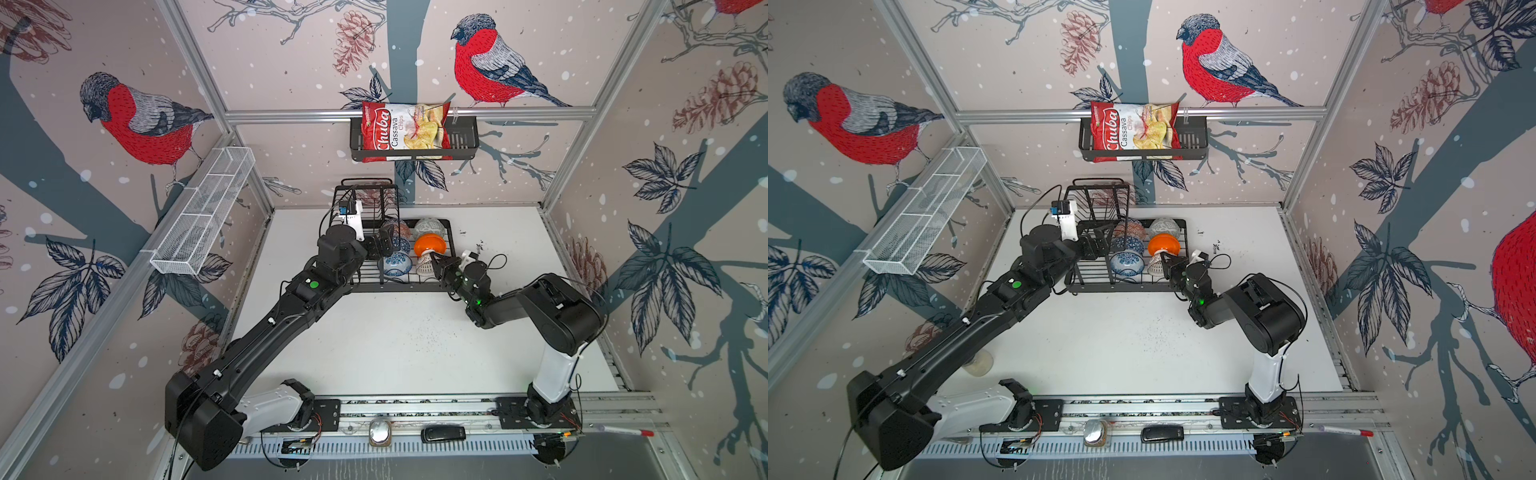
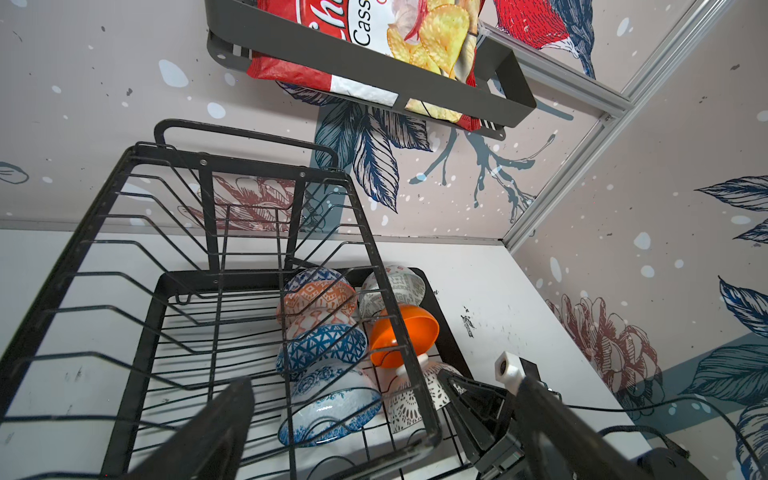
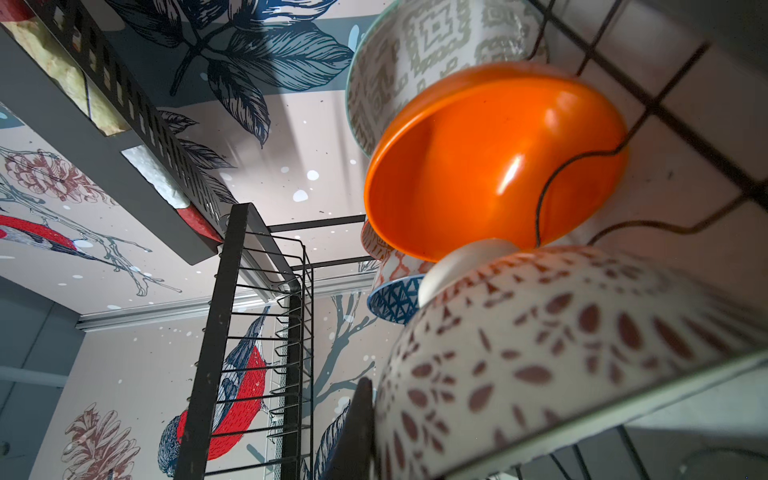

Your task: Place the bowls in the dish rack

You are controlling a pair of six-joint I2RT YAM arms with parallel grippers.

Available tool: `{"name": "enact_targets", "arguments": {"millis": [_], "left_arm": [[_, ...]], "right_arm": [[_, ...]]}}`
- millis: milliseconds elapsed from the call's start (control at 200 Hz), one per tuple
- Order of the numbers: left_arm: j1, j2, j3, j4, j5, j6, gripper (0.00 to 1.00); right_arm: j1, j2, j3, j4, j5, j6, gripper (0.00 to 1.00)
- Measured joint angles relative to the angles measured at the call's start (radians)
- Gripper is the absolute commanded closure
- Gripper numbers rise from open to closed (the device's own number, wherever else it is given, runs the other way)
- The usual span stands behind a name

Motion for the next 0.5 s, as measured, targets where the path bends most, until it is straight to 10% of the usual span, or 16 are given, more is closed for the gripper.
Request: {"name": "enact_targets", "arguments": {"millis": [315, 500], "left_arm": [[0.001, -0.013, -0.011, 0.0, 0.026, -0.002, 0.02], [0.002, -0.013, -0.016, 0.0, 0.044, -0.008, 0.02]], "right_arm": [[0.032, -0.034, -0.01, -0.068, 0.061, 0.029, 0.97], [0.04, -0.082, -0.01, -0.187, 0.076, 0.031, 0.78]]}}
